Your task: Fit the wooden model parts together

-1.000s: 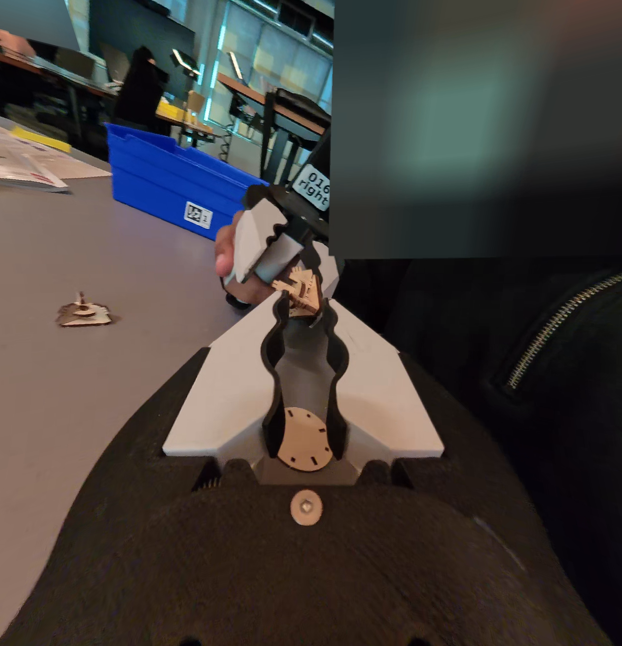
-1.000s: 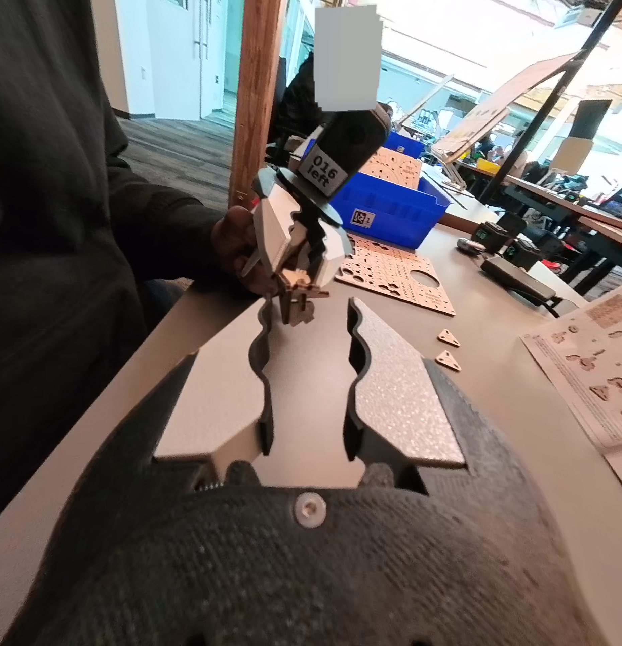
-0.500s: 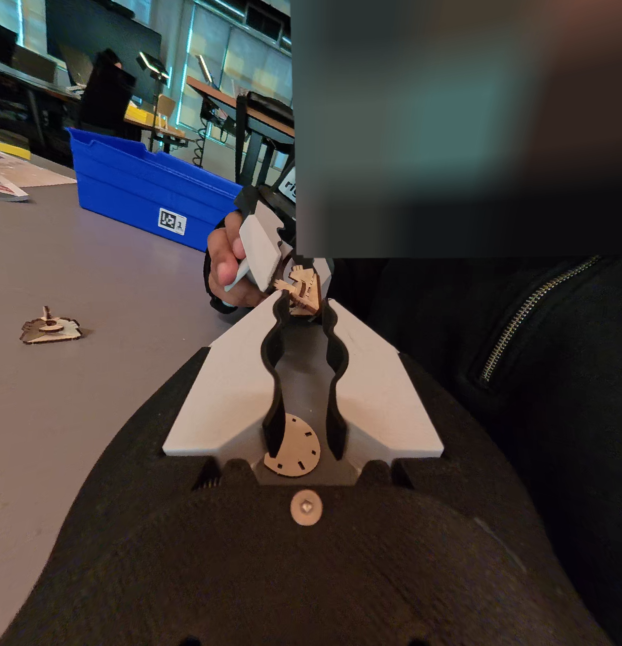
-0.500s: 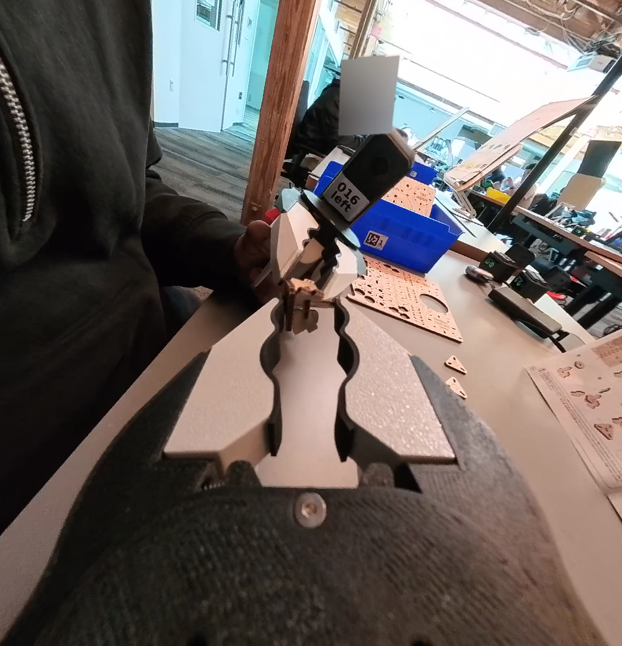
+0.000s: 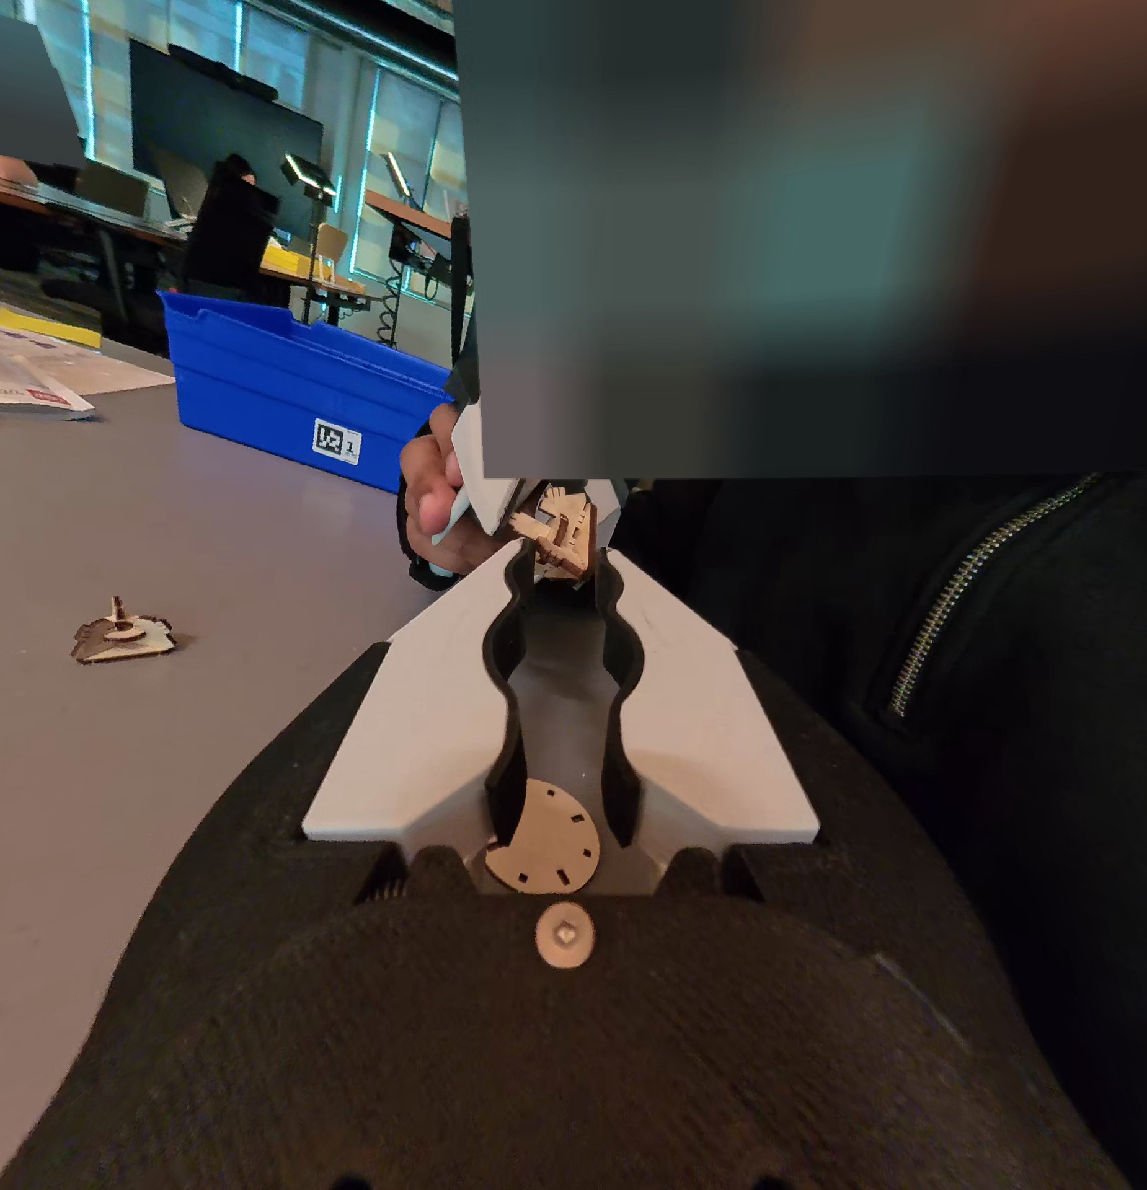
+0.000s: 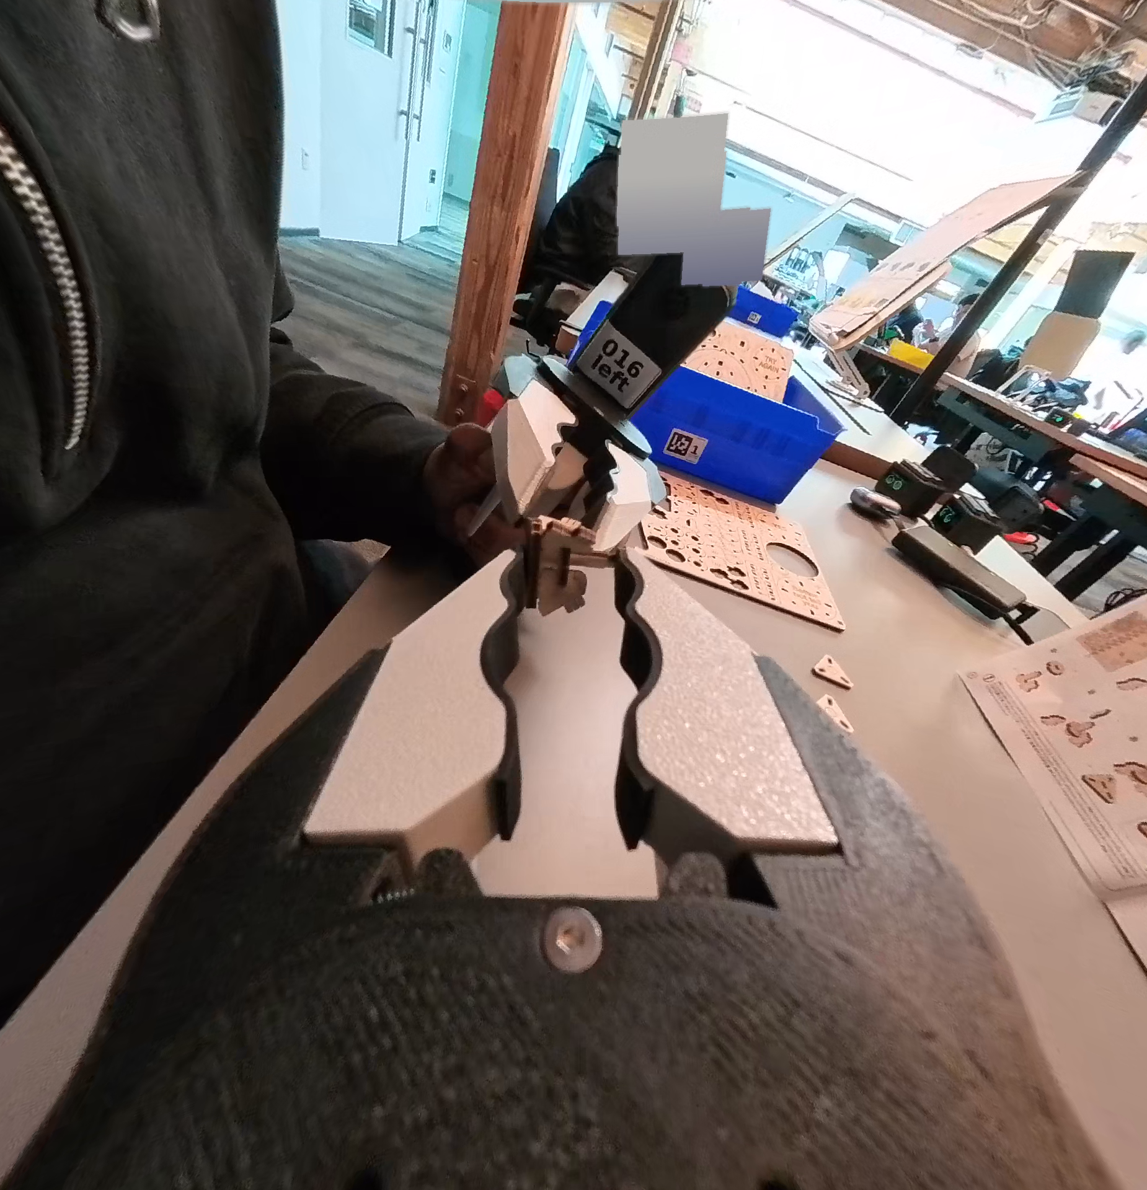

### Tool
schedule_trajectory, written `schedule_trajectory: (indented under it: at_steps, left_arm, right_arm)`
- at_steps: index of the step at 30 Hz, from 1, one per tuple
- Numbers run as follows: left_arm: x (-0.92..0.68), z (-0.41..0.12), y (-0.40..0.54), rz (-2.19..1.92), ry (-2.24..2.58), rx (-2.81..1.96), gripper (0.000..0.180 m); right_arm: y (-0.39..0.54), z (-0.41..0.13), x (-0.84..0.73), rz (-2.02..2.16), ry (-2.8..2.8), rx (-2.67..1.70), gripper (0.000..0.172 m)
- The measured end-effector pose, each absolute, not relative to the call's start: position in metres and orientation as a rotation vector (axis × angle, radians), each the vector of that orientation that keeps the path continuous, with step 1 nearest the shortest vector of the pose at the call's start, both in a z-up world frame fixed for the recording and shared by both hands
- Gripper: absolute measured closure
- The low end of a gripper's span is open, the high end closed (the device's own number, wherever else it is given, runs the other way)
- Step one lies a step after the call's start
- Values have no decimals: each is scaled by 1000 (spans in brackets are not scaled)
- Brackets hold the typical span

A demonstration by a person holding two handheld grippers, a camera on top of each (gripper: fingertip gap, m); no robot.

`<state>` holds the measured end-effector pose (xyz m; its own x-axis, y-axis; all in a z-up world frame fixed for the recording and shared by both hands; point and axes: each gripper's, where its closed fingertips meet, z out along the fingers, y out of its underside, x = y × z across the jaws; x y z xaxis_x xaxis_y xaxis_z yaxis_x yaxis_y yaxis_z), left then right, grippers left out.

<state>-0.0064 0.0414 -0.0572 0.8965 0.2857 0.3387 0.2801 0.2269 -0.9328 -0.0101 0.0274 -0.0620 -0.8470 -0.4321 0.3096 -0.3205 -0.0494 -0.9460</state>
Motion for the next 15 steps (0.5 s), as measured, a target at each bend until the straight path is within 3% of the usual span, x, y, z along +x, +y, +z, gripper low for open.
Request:
schedule_trajectory:
  at_steps: [15]
  left_arm:
    - [-6, -53, 39, -33, -498, -1323, 164]
  right_arm:
    - [24, -62, -7, -1927, 2167, -710, 147]
